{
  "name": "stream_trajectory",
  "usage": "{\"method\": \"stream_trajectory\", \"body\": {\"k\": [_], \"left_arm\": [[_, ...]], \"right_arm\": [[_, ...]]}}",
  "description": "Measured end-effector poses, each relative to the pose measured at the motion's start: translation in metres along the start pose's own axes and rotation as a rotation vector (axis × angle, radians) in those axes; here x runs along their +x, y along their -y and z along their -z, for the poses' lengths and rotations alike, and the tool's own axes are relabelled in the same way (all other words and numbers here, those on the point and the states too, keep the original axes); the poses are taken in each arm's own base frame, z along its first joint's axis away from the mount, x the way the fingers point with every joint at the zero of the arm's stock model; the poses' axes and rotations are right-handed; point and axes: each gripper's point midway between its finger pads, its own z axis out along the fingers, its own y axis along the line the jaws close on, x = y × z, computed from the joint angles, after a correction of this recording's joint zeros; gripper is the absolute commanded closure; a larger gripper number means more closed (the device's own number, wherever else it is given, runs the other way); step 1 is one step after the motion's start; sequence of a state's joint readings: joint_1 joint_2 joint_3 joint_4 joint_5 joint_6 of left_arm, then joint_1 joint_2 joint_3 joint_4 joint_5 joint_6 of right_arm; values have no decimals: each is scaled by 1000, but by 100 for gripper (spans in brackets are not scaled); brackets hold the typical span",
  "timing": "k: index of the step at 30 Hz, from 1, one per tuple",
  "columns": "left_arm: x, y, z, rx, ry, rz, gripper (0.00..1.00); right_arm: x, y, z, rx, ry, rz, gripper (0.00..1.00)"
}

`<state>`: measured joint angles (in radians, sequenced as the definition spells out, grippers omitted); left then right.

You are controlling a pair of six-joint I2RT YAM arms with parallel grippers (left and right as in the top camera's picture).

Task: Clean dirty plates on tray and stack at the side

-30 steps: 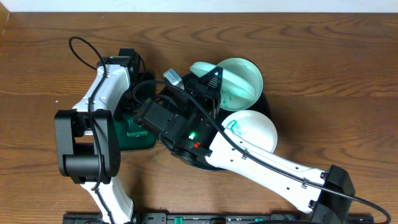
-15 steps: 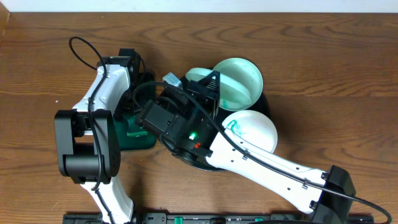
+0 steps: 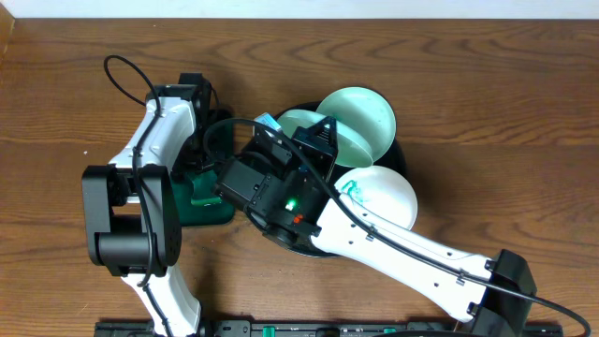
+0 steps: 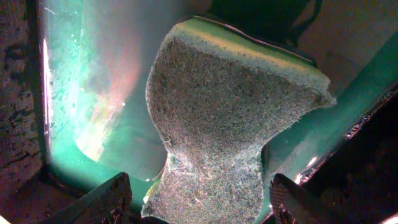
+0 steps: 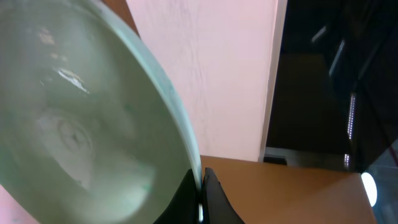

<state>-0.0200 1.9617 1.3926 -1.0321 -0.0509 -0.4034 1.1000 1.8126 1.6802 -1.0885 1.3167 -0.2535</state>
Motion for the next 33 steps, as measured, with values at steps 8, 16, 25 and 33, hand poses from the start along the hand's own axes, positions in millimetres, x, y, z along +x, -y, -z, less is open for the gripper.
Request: {"method": "stream_trajectory", "body": {"k": [8, 16, 25, 33], "left_arm": [[0, 0, 0, 0, 0, 0, 28], [0, 0, 0, 0, 0, 0, 28], [1, 0, 0, -2, -4, 0, 28], [1, -1, 0, -2, -4, 0, 28]], "right_arm": [[-11, -2, 19, -5, 58, -12, 99], [-3, 3, 18, 20, 38, 12, 99], [-3, -1, 18, -9, 45, -2, 99], [-8, -17, 23, -125, 79, -69, 99]]}}
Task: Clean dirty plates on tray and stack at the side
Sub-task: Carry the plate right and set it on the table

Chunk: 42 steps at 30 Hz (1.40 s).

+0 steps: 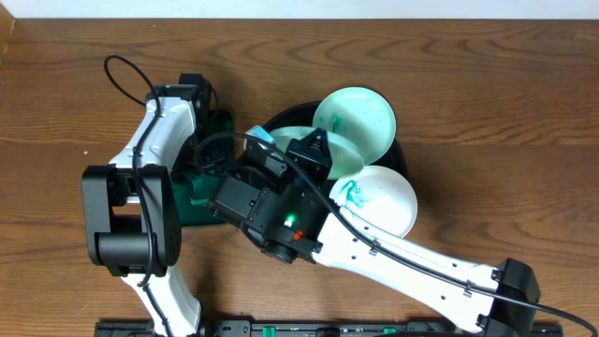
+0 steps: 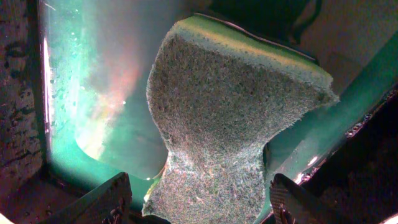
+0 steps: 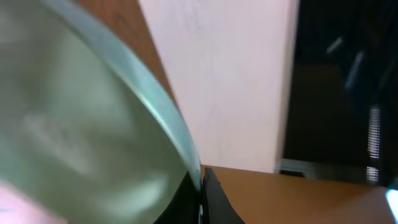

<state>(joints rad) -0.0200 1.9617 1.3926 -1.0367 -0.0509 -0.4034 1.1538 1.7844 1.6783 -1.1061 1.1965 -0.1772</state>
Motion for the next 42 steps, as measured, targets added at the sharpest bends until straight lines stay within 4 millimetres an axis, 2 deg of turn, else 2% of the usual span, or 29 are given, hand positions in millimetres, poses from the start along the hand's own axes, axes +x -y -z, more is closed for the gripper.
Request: {"method": "stream_trajectory", "body": {"k": [4, 7, 13, 19, 22, 24, 25, 34, 38, 42], "left_arm": [[0, 0, 0, 0, 0, 0, 28], [1, -1, 0, -2, -4, -1, 28], [2, -1, 0, -4, -10, -1, 28], [2, -1, 0, -5, -9, -1, 28], [2, -1, 0, -4, -10, -1, 28], [2, -1, 0, -5, -9, -1, 28], [2, -1, 0, -5, -9, -1, 28], [2, -1, 0, -5, -9, -1, 28], [2, -1, 0, -5, -9, -1, 28], [2, -1, 0, -5, -9, -1, 28]], "right_arm": [[-9, -35, -3, -244, 27, -156, 99], [-4, -48, -21, -381, -30, -337, 99], [32, -32, -79, -415, -227, -694, 99], [68, -6, -113, -405, -353, -982, 99], [100, 20, -130, -365, -420, -1139, 99], [134, 38, -142, -304, -494, -1253, 99], [139, 41, -144, -294, -504, -1269, 98], [255, 75, -186, -94, -741, -1526, 98], [309, 78, -201, -14, -852, -1589, 98], [349, 63, -217, 1, -972, -1615, 99]]}}
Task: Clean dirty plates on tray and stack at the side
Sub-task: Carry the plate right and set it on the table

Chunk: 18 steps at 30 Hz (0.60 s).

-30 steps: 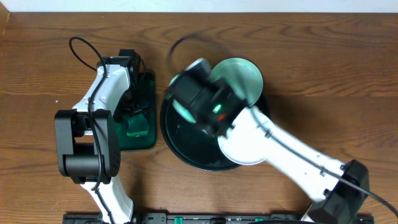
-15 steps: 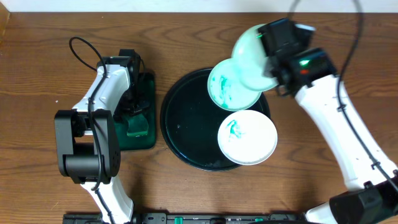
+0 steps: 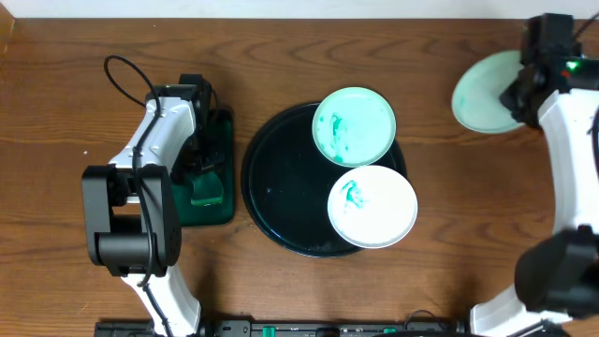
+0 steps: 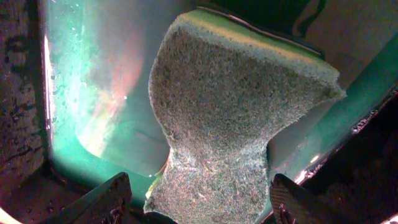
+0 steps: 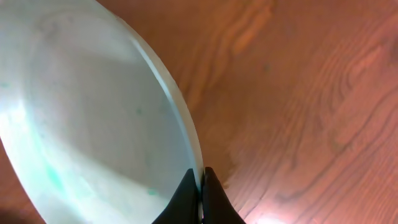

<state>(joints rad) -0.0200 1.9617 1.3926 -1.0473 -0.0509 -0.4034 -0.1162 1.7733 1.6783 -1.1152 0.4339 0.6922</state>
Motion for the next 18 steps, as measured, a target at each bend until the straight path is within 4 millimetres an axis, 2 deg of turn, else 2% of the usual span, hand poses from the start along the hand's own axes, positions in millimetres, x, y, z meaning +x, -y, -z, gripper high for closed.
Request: {"method": "stream_trajectory", "body": {"k": [4, 9, 12, 15, 16, 18], "left_arm": [[0, 0, 0, 0, 0, 0, 28], [1, 0, 0, -1, -3, 0, 28], [1, 0, 0, -1, -3, 0, 28], [1, 0, 0, -2, -3, 0, 28], [1, 0, 0, -2, -3, 0, 28], [1, 0, 0, -2, -3, 0, 28]], "right_arm": [[5, 9, -44, 62, -81, -7, 99], [18, 9, -96, 116, -159, 36, 98], [33, 7, -119, 145, -214, 70, 99], [45, 7, -133, 164, -250, 91, 99], [47, 8, -135, 170, -259, 98, 92], [53, 10, -137, 184, -281, 108, 65]]}}
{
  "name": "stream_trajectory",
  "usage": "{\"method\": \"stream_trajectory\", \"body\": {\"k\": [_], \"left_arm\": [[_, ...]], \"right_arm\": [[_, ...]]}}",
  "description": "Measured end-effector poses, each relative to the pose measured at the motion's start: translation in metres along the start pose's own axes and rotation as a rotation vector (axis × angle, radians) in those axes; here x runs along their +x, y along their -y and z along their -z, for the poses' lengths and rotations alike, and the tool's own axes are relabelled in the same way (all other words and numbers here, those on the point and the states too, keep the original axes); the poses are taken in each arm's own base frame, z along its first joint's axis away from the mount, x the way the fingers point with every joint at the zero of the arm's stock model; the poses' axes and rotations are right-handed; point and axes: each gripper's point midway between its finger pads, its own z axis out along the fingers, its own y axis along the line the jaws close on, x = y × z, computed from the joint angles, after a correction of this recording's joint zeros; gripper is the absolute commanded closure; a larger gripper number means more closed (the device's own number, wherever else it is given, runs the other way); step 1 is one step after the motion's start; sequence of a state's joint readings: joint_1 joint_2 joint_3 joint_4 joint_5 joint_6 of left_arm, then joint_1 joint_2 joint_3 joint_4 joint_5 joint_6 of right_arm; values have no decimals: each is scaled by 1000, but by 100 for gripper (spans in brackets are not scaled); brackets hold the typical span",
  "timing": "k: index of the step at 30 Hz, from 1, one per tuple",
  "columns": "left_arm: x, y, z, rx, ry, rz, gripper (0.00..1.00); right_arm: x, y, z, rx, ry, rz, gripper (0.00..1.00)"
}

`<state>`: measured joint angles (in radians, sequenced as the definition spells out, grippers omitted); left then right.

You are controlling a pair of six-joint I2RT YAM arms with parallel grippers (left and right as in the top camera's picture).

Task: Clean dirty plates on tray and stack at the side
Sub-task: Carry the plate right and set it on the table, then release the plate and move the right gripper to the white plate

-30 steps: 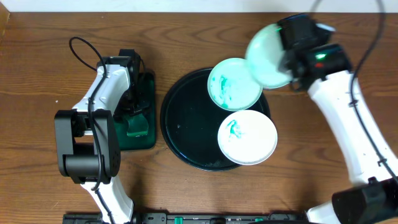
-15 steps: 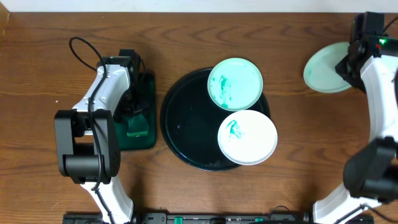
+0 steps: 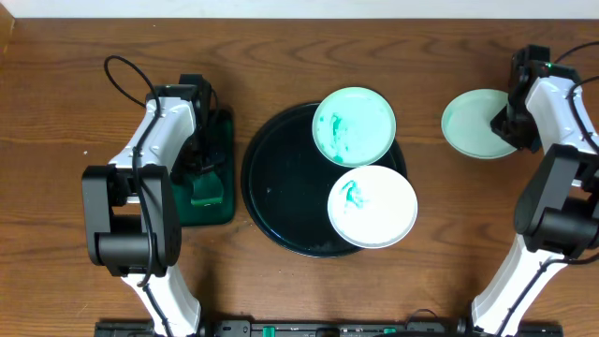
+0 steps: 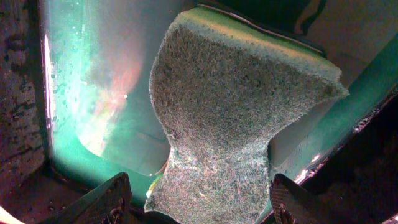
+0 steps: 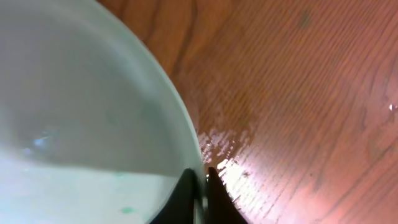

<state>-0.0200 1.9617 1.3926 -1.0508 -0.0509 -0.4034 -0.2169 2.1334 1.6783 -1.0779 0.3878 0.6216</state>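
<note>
A pale green plate (image 3: 477,123) lies low over the table at the far right, and my right gripper (image 3: 511,126) is shut on its rim (image 5: 186,140). On the black round tray (image 3: 281,201) rest a green plate (image 3: 354,126) with green smears and a white plate (image 3: 372,206) with a green smear. My left gripper (image 4: 199,202) stands open around a green scouring sponge (image 4: 230,118), which sits in the green sponge holder (image 3: 208,183) left of the tray.
Wooden table (image 3: 75,75) all round. The left arm (image 3: 150,150) reaches over the sponge holder. The right arm (image 3: 562,168) runs along the right edge. A black cable (image 3: 126,80) loops at the back left.
My right gripper has brought the pale green plate down and slightly left, closer to the table surface at the far right. The left gripper and sponge have not moved.
My right gripper held the pale green plate tilted over the tray's left part, next to the sponge holder. It was then at the far right of the table, still gripping the plate, and is now low over the wood there. The left gripper stayed open around the sponge.
</note>
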Motion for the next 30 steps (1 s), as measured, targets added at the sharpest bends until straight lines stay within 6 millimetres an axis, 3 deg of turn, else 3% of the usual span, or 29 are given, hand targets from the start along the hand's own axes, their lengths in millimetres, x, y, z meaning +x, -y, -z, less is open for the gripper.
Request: {"method": "stream_trajectory", "body": {"k": [1, 10, 14, 18, 23, 26, 30], "left_arm": [[0, 0, 0, 0, 0, 0, 28], [0, 0, 0, 0, 0, 0, 28], [0, 0, 0, 0, 0, 0, 28], [0, 0, 0, 0, 0, 0, 28], [0, 0, 0, 0, 0, 0, 28], [0, 0, 0, 0, 0, 0, 28], [0, 0, 0, 0, 0, 0, 28]], "right_arm": [[2, 1, -1, 7, -10, 10, 60], [8, 11, 9, 23, -26, 57, 56], [0, 14, 47, -53, 37, 76, 52], [4, 6, 111, -238, 119, 173, 52], [42, -19, 177, -476, 152, 391, 49], [74, -33, 189, -547, 96, 522, 48], [114, -45, 185, -571, -4, 612, 50]]}}
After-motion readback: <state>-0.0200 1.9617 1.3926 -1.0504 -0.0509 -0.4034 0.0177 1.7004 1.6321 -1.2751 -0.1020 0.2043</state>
